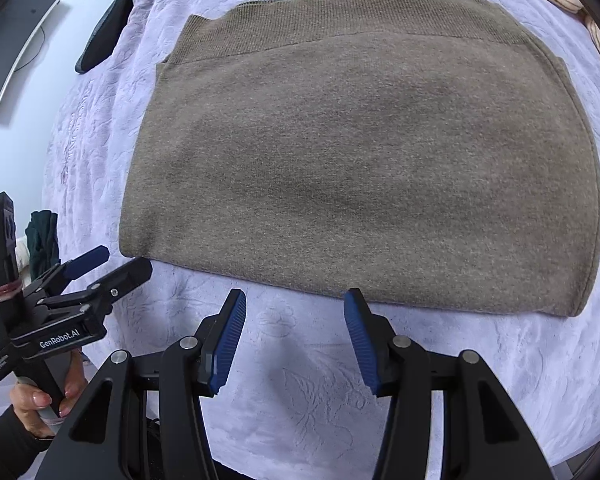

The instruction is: Fold small clothes

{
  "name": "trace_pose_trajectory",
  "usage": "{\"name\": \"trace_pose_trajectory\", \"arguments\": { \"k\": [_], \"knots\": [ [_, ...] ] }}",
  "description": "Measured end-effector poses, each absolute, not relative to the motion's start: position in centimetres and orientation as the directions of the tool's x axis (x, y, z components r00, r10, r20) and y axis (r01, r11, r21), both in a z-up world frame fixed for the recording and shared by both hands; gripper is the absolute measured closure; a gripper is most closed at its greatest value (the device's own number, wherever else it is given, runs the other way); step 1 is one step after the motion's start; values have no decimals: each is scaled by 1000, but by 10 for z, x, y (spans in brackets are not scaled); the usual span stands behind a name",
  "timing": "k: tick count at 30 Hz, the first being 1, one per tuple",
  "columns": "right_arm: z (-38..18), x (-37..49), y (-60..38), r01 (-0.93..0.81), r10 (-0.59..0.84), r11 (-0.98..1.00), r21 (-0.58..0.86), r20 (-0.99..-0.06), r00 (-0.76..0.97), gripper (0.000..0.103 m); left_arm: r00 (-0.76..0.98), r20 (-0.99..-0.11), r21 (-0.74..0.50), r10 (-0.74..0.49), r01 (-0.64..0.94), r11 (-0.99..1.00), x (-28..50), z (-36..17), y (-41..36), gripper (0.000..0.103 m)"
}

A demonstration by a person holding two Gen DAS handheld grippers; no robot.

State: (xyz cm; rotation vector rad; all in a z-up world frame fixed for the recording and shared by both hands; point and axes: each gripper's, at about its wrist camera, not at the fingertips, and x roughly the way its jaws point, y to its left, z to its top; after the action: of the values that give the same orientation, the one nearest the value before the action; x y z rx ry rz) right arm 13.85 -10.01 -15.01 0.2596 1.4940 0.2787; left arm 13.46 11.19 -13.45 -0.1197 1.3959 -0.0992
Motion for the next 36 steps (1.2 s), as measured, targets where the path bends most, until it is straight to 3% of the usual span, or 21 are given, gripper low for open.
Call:
{"name": "trace_pose_trajectory", "arguments": {
  "k": [6,12,19,26,36],
  "knots": [
    [-155,141,-104,-5,344,939,344,-938,53,48,178,-968,-181,-176,-13,983,142,-143,128,0],
    [-155,144,-104,-17,348,938,347,-936,54,48,196,-935,-313,-297,-56,948,151,-145,145,0],
    [-165,150,-101,-11,348,937,348,-936,46,48,183,-936,-317,-301,-66,946,154,-158,159,0],
    [-172,152,-90,-31,358,933,357,-933,30,48,185,-878,-464,-442,-103,880,147,-164,173,0],
    [-184,154,-89,-32,346,938,346,-938,14,48,134,-874,-479,-468,-64,876,143,-176,163,0]
  ]
}}
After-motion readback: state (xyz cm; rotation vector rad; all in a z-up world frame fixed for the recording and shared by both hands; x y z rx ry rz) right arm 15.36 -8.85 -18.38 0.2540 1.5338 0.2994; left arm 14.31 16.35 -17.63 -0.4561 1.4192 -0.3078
